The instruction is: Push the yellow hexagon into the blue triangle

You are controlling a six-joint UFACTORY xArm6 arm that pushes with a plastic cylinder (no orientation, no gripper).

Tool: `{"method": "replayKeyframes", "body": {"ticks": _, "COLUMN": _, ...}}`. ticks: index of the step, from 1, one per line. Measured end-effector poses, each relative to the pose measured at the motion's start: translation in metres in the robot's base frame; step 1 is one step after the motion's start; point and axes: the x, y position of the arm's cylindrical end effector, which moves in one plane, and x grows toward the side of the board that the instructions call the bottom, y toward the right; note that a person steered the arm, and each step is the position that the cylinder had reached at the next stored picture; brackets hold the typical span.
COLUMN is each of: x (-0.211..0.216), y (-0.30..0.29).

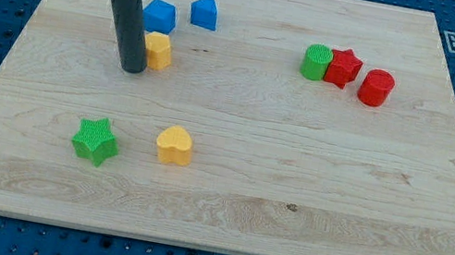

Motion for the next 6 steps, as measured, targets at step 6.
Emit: {"method": "replayKeyframes", "body": {"ticks": 6, "x": -0.021, "y": 0.027}}
